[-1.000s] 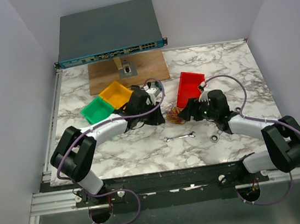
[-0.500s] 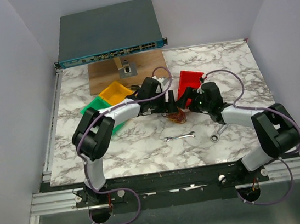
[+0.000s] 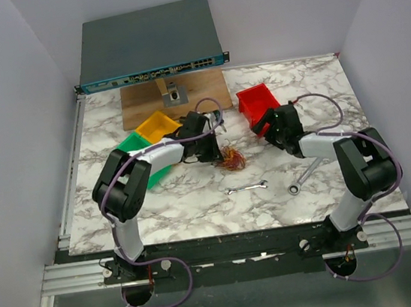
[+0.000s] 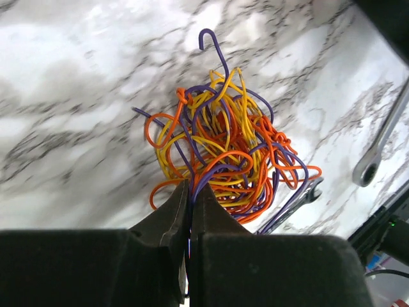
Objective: Untangle the cables
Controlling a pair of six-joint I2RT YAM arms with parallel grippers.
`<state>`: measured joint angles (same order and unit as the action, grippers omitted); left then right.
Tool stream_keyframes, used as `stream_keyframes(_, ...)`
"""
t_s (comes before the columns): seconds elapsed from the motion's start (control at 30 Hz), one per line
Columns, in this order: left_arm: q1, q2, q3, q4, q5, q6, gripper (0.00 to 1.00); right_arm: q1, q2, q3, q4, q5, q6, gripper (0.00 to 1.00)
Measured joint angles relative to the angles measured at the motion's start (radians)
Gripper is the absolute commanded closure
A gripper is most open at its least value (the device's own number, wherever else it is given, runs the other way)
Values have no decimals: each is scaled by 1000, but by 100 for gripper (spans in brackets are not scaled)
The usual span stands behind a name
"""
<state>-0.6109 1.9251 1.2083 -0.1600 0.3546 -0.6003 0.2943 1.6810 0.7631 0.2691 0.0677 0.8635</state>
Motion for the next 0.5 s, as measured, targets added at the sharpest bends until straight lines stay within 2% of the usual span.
stream_keyframes(0.17, 22, -103, -109, -5, -34, 23, 100, -20, -4, 22, -52, 88, -25, 14)
stream_keyframes(0.3, 19, -157, -172, 19, -42, 48, 100, -24, -21, 48, -106, 87, -98, 14)
stream_keyframes(0.37, 19, -191, -212, 47, -39, 63, 100, -25, -55, 46, -116, 56, -149, 16)
stream_keyframes(0.5, 19, -233, -269, 118, -15, 99, 100, -24, -200, -33, -66, -103, -268, 18)
